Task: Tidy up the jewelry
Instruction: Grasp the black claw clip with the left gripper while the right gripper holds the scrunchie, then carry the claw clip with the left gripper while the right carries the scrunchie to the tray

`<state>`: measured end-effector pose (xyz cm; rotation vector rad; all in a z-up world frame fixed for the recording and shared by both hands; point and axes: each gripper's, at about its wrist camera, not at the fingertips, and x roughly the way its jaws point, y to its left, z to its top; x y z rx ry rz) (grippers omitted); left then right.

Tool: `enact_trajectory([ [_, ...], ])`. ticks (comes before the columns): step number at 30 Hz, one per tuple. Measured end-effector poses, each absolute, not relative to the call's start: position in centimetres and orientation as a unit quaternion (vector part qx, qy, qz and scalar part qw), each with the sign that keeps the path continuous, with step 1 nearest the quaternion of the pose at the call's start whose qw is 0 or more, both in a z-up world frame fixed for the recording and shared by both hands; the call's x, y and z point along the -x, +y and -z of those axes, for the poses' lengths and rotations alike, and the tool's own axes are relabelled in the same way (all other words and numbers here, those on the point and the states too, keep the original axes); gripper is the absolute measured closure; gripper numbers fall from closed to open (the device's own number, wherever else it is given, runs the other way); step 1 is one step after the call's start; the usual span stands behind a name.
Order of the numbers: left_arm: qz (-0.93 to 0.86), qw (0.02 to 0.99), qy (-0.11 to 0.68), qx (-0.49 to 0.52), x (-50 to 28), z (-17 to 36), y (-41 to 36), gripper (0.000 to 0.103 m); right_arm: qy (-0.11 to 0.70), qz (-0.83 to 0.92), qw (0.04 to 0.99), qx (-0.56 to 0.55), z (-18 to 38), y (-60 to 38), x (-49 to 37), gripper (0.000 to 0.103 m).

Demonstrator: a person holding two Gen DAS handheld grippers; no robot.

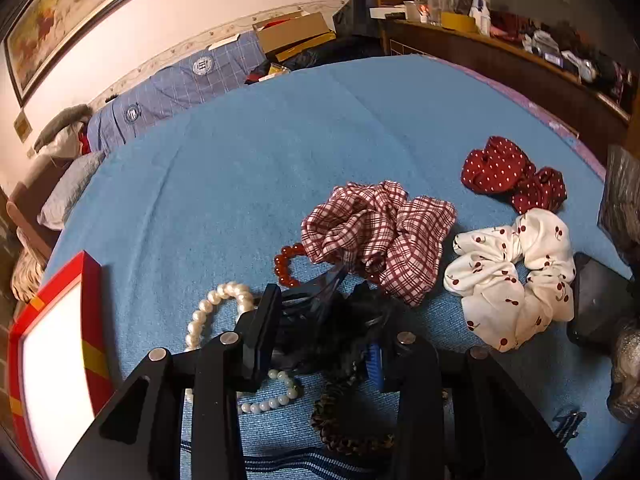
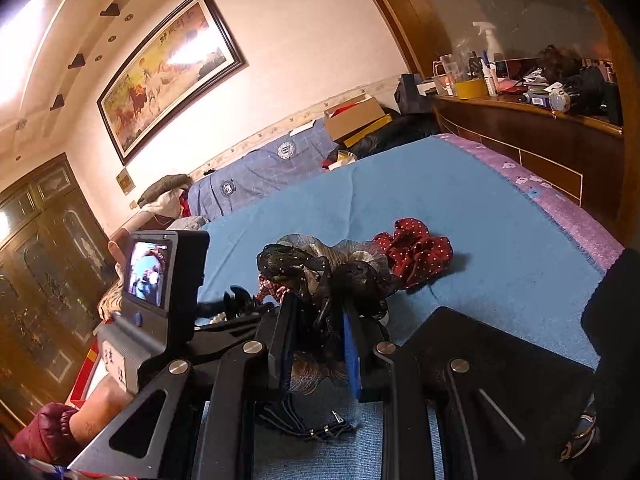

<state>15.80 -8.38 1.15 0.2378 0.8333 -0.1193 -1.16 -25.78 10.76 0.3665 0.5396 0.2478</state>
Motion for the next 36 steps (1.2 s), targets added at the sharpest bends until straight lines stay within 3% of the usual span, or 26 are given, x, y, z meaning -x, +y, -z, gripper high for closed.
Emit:
enact_trajectory([
  [2, 0.067, 0.911, 0.390, -0.112, -15.3, -1.9, -8.0, 0.074, 0.265, -0.122, 0.939, -0.182, -10.7, -25.9, 1.1, 0.080],
  [11, 0.157, 0.918, 0.364, 0.026, -11.0, -7.0, -3.0, 0.078, 0.262, -0.122, 0.941, -0.176, -10.6, -25.9, 1.0, 0.080],
  [17, 0.189, 0.924, 0.328, 0.061, -7.4, -9.7, -1.0, 0.078, 0.259, -0.128, 0.944, -0.158, -10.8, -25.1, 1.2, 0.080],
  [36, 0.104, 0.952, 0.287, 0.011, -2.9, -9.8, 2.5, 0.078, 0.259, -0.156, 0.948, -0.100, -10.6, -22.5, 1.5, 0.080],
])
